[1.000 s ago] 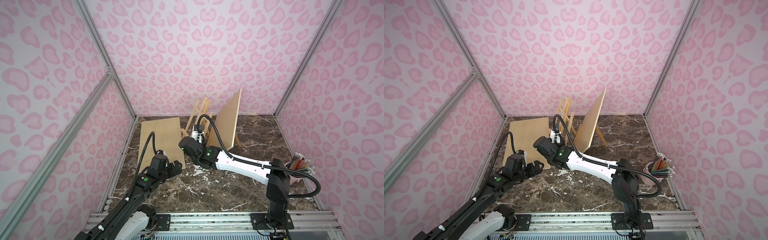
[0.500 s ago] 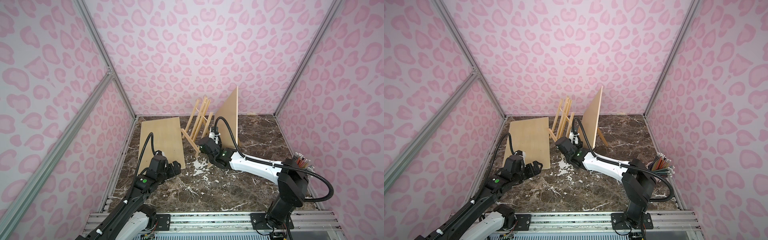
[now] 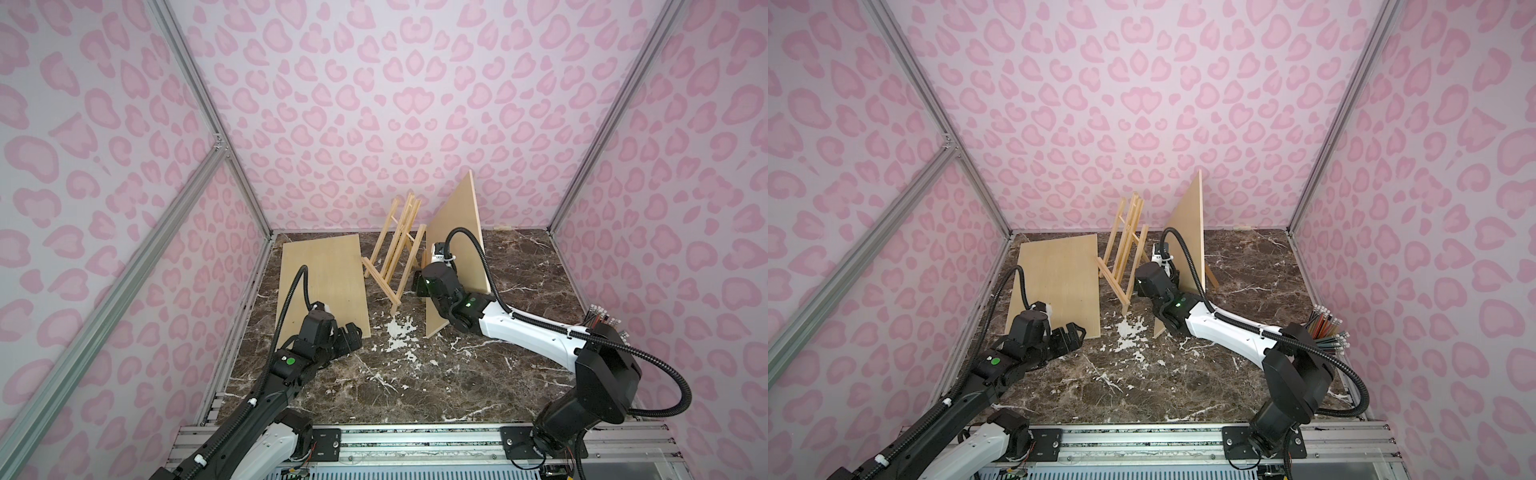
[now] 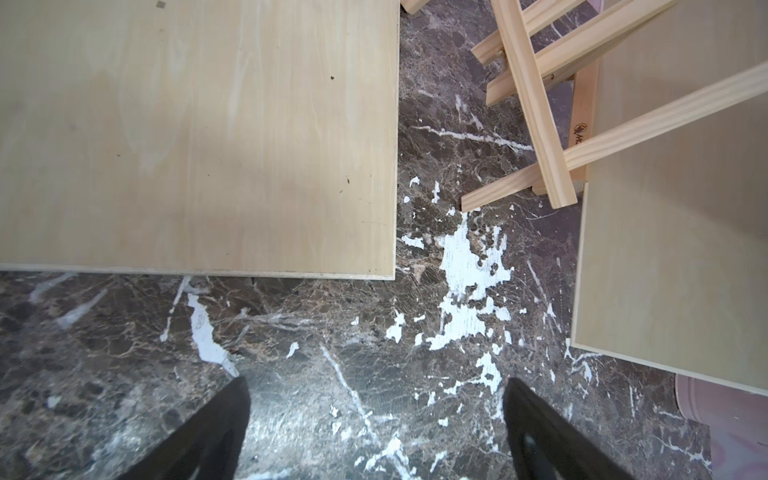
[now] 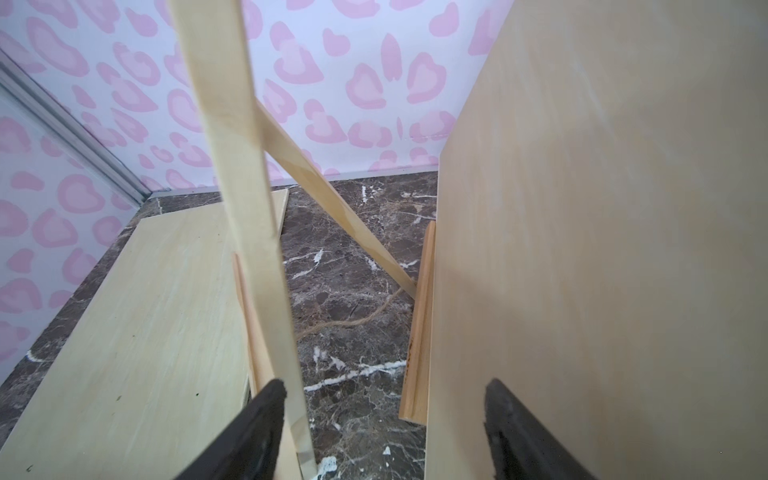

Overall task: Disassemble the easel
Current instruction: Adjust the easel at the center of the board, then pick up the easel at the center of the board.

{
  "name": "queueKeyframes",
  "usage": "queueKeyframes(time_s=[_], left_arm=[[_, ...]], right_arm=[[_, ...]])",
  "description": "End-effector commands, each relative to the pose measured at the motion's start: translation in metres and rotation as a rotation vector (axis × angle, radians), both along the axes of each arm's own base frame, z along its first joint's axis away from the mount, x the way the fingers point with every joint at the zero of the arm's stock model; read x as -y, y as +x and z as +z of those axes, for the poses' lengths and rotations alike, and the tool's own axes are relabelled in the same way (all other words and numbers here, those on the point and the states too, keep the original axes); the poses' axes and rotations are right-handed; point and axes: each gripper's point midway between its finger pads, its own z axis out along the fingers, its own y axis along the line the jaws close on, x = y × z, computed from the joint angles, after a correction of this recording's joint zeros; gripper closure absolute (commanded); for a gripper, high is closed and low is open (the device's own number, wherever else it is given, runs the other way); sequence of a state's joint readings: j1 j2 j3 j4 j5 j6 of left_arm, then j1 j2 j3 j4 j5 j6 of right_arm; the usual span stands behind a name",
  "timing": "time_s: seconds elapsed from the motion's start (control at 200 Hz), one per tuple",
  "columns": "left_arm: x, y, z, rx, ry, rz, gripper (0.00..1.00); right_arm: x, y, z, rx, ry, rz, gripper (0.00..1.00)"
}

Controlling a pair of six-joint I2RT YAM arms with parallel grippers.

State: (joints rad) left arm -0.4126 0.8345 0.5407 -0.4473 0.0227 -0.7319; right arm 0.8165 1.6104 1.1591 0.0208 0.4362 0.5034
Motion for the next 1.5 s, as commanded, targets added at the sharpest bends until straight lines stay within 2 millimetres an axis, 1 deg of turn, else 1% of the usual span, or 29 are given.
queueKeyframes(time_s=[0.0,0.155,0.275,0.45,0.535,0.785,0.845,0.97,1.11,1.255,1.375,1.495], left_arm=[[0.002,0.002,0.001,0.011,-0.005,-0.007,0.04],[0.002,0.002,0.0,0.006,-0.003,-0.009,0.04],[0.003,0.002,0.0,0.009,-0.005,-0.011,0.04],[0.003,0.002,0.001,0.009,-0.006,-0.014,0.04],[0.003,0.002,0.0,0.009,-0.005,-0.015,0.04],[0.003,0.002,0.0,0.009,-0.004,-0.016,0.04],[0.003,0.002,0.001,0.01,-0.006,-0.017,0.04],[0.003,0.002,0.0,0.008,-0.005,-0.018,0.04],[0.004,0.003,-0.001,0.007,-0.003,-0.019,0.04],[0.004,0.003,-0.002,0.003,0.0,-0.019,0.04],[0.003,0.003,-0.002,0.003,0.001,-0.019,0.04],[0.004,0.003,-0.002,0.004,0.001,-0.02,0.04]], right_arm=[[-0.016,0.0,0.01,0.03,0.044,0.072,0.23],[-0.032,0.005,0.011,0.029,0.09,0.084,0.24],[-0.04,0.014,0.01,0.027,0.111,0.063,0.25],[-0.044,0.029,0.008,0.04,0.115,0.025,0.27],[-0.039,0.037,0.004,0.037,0.12,-0.013,0.29],[-0.044,0.048,0.003,0.073,0.126,0.02,0.36],[-0.045,0.05,0.004,0.081,0.127,0.03,0.4],[-0.049,0.051,0.005,0.096,0.134,0.051,0.5],[-0.05,0.051,0.008,0.112,0.139,0.067,0.67],[-0.052,0.052,0.021,0.145,0.135,0.082,0.82],[-0.054,0.05,0.031,0.166,0.122,0.109,0.92],[-0.056,0.045,0.047,0.196,0.141,0.146,1.0]])
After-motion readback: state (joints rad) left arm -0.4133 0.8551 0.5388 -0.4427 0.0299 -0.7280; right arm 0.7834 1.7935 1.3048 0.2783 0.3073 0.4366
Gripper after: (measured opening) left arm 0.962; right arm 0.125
